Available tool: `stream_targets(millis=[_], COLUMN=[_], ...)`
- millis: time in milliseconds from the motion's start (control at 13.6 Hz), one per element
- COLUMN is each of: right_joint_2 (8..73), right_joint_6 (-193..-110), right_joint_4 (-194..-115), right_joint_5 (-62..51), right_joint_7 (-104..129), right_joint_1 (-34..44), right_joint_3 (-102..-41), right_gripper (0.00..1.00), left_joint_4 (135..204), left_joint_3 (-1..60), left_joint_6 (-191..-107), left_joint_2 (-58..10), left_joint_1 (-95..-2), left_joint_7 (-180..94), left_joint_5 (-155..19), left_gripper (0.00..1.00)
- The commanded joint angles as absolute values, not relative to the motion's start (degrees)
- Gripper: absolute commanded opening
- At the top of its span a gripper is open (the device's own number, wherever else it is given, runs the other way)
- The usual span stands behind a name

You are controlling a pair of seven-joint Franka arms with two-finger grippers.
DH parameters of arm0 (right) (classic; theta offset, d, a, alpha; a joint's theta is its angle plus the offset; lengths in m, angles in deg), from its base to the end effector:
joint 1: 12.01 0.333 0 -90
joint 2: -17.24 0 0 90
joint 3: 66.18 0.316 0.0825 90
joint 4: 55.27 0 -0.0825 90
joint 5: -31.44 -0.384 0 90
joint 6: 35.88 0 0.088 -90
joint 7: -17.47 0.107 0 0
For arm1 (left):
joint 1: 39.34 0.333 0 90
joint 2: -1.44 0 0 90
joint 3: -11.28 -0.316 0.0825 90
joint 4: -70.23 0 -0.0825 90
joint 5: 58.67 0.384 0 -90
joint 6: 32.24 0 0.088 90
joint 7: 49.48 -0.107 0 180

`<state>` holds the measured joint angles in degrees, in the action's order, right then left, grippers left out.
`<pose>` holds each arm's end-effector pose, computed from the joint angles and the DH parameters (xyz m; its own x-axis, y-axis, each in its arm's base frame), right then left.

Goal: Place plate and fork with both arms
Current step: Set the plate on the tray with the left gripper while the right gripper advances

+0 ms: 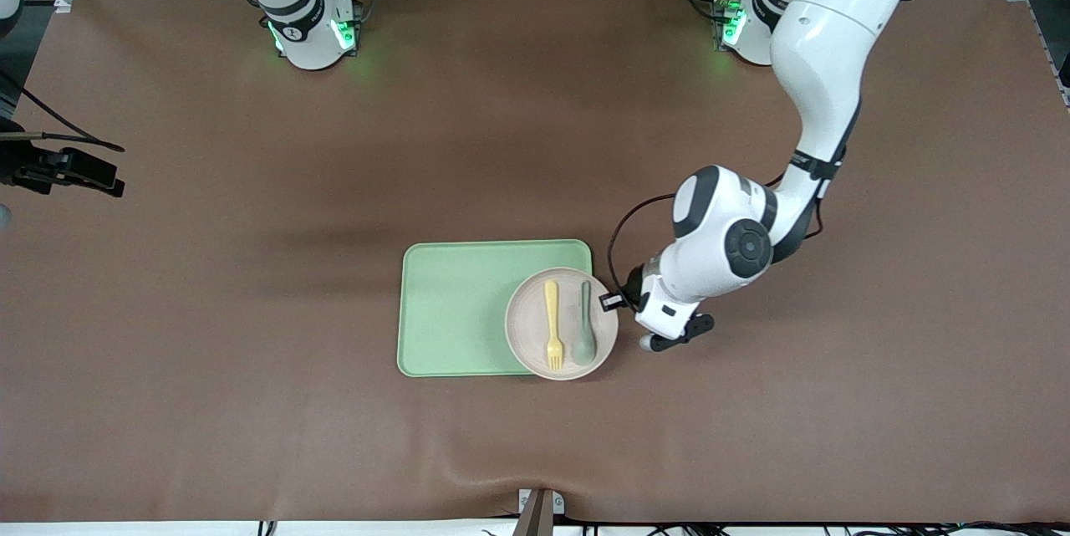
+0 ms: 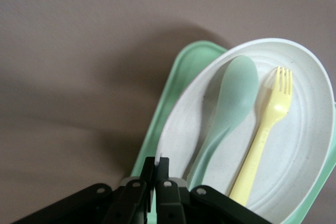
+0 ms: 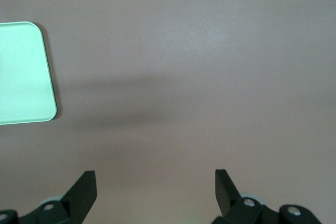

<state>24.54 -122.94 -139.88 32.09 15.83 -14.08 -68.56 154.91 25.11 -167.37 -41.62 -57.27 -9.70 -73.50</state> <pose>0.5854 -0.0453 0.5916 0.9952 -0.0494 -0.0849 -0.0484 -0.9987 0.0142 0.6386 -0.3597 0.2556 0.9242 0.3473 -0.1587 0.3813 -0.8613 0.3359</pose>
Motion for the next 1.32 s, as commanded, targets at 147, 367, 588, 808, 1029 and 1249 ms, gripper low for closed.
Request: stream_targets(millis=[147, 367, 588, 808, 1029, 1249], right_joint_2=[25.24, 25.32, 25.32, 25.41, 25.41, 25.59], right_joint_6=[-122.45, -122.63, -122.71, -122.63, -122.63, -122.63], right_joint_4=[-138.5, -138.59, -138.59, -138.59, -138.67, -138.76], right_joint_5=[31.17, 31.17, 31.08, 31.17, 31.17, 31.17], right_joint_7=[15.19, 15.19, 15.1, 15.1, 15.1, 15.19], right_joint_1=[-15.17, -15.08, -14.91, -14.99, -14.82, -14.74], right_joint_3=[-68.11, -68.2, -68.2, -68.2, -68.2, -68.2], right_gripper=[1.0, 1.0, 1.0, 1.0, 1.0, 1.0], left_joint_4=[153.73, 154.7, 156.28, 156.28, 156.28, 155.67], left_joint_3=[23.93, 23.93, 23.93, 23.93, 23.93, 23.85], left_joint_6=[-171.97, -174.97, -175.32, -175.24, -174.71, -167.0], left_joint_2=[-44.69, -45.84, -45.76, -45.76, -44.62, -39.36], left_joint_1=[-60.43, -61.84, -62.01, -61.75, -61.49, -59.65], left_joint_7=[-5.88, -4.22, -4.04, -2.9, -2.54, -2.01], left_joint_5=[-72.82, -72.74, -72.3, -72.29, -71.51, -69.67], left_gripper=[0.0, 0.0, 0.0, 0.31, 1.0, 1.0])
